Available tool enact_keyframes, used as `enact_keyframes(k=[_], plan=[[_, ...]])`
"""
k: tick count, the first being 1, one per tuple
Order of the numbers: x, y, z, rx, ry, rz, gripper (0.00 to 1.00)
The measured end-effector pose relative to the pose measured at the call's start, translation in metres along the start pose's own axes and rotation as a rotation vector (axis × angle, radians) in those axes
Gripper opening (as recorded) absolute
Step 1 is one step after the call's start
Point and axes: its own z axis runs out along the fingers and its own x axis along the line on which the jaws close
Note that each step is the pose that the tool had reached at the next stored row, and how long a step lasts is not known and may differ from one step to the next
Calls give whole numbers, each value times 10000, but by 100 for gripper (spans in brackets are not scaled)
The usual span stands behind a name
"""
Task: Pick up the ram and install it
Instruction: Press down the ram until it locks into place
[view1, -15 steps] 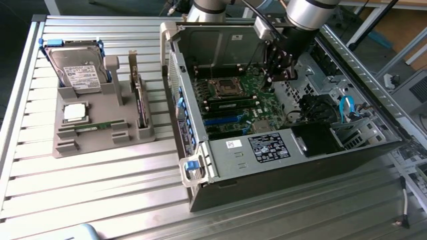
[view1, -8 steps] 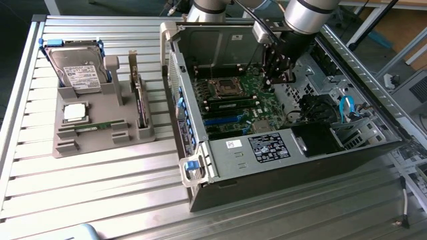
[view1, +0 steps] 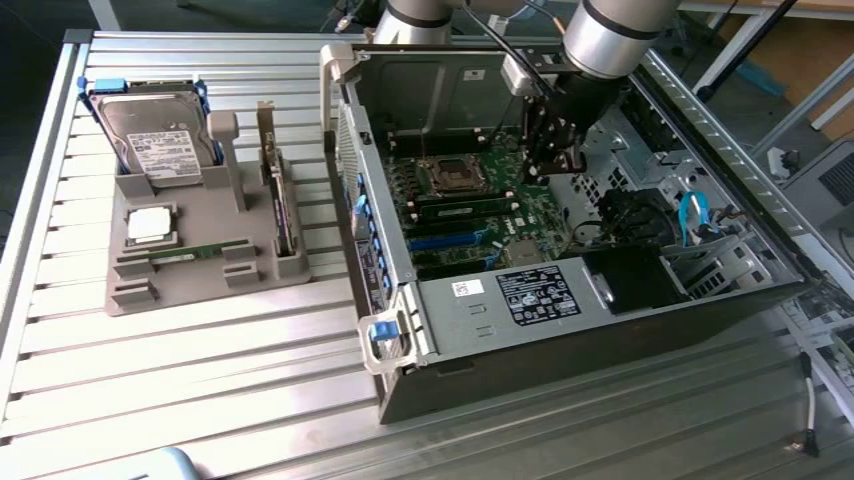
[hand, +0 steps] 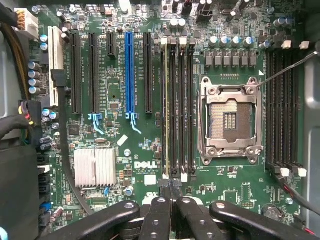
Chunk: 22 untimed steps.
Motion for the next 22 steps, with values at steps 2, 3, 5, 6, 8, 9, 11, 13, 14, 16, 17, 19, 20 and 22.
enact_keyframes(k=[2, 3, 5, 6, 8, 9, 11, 13, 14, 16, 17, 19, 20, 22], plan=[[1, 0, 23, 0, 0, 0, 11], [1, -1, 35, 0, -1, 0, 11], [2, -1, 56, 1, 0, 0, 11], [2, -2, 68, 0, 1, 0, 11], [3, -2, 90, 0, 1, 0, 11], [3, -2, 101, 0, 1, 0, 11], [4, -3, 122, 0, 1, 0, 11], [4, -3, 141, 0, 0, 0, 11], [4, -4, 150, 0, 0, 0, 11], [5, -4, 168, 0, 0, 0, 11], [5, -4, 180, 0, 0, 0, 11], [6, -5, 199, 0, 0, 0, 11], [6, -5, 209, 0, 0, 0, 11], [7, -6, 228, 0, 0, 0, 11]])
